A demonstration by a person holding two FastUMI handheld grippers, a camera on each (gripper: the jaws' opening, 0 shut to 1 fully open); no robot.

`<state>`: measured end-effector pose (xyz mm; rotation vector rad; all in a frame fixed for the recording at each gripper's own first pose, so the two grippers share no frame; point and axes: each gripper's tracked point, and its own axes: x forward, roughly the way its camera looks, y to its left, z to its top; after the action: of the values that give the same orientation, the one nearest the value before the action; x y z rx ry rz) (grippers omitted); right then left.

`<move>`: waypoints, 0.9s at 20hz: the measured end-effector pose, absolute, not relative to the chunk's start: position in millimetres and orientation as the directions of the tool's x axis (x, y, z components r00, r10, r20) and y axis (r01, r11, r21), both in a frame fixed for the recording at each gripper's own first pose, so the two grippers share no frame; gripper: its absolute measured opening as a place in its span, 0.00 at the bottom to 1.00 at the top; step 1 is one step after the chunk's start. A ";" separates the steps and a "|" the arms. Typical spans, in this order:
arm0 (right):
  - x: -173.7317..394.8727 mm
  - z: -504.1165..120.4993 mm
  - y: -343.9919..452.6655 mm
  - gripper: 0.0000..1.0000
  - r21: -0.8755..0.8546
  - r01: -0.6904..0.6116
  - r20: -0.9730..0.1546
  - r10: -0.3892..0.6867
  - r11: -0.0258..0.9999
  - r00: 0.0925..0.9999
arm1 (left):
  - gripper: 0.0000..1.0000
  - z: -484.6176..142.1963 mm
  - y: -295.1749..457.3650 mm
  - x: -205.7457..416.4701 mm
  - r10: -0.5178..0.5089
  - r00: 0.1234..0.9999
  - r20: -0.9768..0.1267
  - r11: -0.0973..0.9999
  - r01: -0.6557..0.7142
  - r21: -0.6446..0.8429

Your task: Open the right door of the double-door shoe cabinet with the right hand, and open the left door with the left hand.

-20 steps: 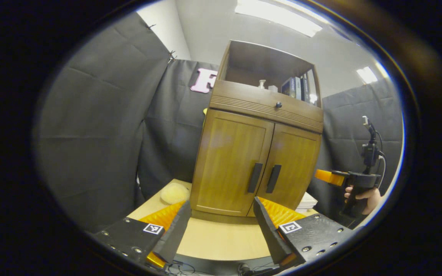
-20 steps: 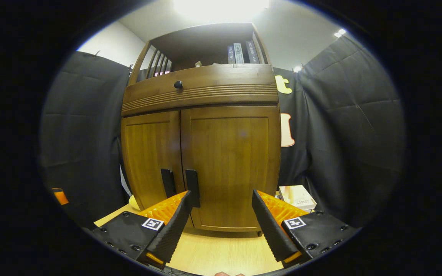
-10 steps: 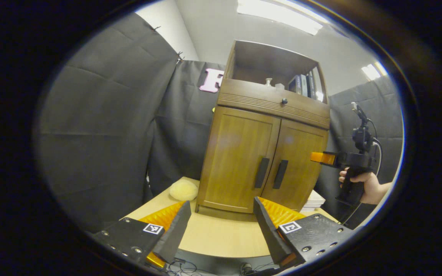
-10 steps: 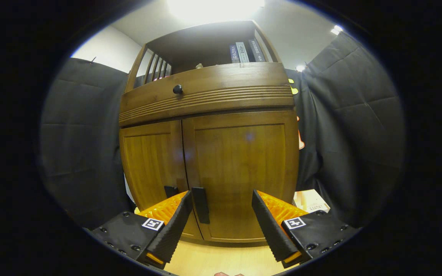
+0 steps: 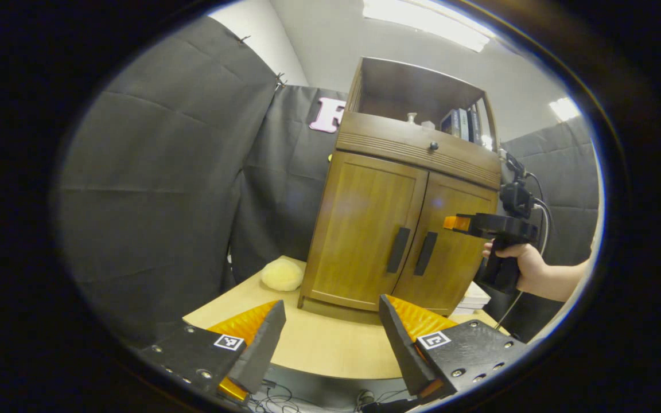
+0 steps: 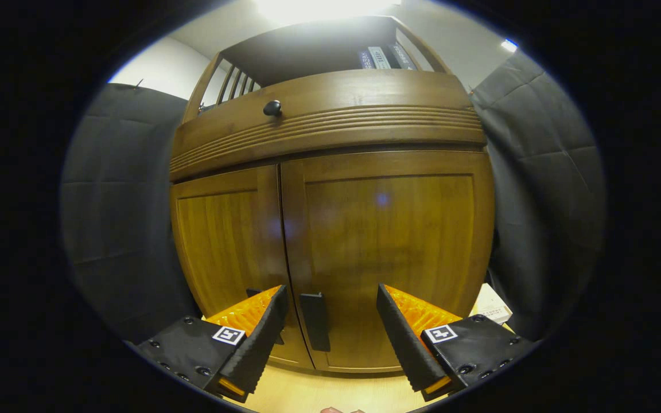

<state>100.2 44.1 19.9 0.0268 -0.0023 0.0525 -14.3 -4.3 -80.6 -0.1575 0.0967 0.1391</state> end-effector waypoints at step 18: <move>175.8 -44.7 60.2 0.93 -0.030 -0.015 -0.135 0.011 0.999 0.991 | 0.94 -91.6 9.1 -17.5 0.286 0.943 -0.167 0.941 -0.310 -0.134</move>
<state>175.8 60.2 -44.7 -0.0305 0.1351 0.0129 -17.5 9.1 -91.6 -0.1595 0.1466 0.3050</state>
